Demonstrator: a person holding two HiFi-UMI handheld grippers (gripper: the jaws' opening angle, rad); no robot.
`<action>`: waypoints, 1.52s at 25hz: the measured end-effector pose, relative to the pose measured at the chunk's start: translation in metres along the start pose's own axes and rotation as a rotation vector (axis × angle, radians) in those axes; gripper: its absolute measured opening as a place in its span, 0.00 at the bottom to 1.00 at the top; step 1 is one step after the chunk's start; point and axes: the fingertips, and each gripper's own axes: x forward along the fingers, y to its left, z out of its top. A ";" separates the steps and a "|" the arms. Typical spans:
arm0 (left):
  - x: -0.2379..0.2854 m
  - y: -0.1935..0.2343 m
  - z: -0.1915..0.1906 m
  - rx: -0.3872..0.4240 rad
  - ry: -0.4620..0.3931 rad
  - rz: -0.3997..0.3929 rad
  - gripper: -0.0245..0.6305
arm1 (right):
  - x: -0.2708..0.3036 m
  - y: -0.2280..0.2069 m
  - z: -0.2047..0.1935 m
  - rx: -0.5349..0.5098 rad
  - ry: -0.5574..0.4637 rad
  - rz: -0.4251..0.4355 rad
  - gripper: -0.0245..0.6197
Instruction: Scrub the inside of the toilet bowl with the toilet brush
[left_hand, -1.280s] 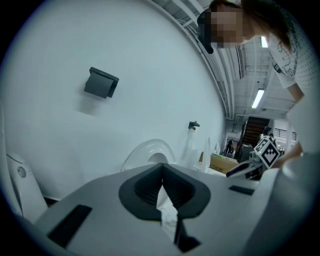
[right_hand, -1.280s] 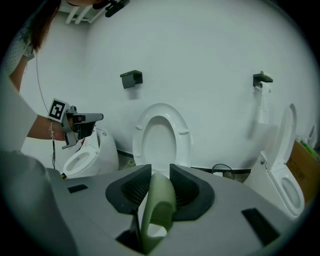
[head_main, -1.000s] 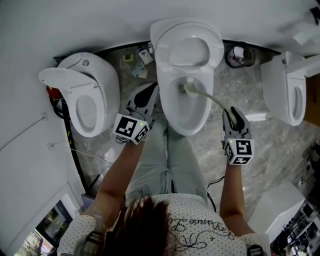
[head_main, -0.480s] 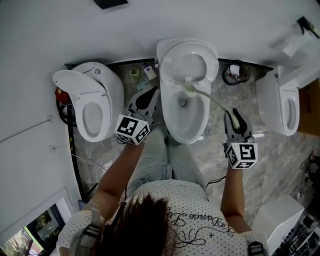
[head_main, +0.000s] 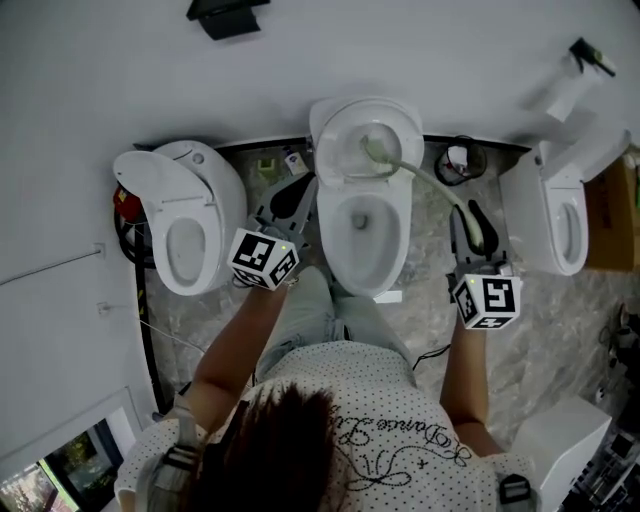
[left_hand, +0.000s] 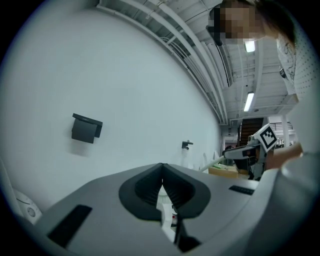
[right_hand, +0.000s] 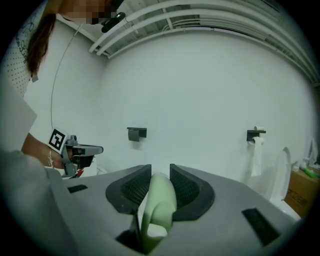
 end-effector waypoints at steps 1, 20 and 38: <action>-0.001 -0.002 0.004 0.004 -0.003 0.004 0.04 | -0.002 -0.002 0.006 0.006 -0.019 -0.005 0.23; -0.003 -0.016 0.049 0.055 -0.085 0.023 0.04 | -0.004 -0.010 0.057 0.037 -0.186 -0.020 0.23; -0.012 -0.014 0.058 0.063 -0.095 -0.012 0.04 | -0.003 0.006 0.081 0.018 -0.211 -0.029 0.23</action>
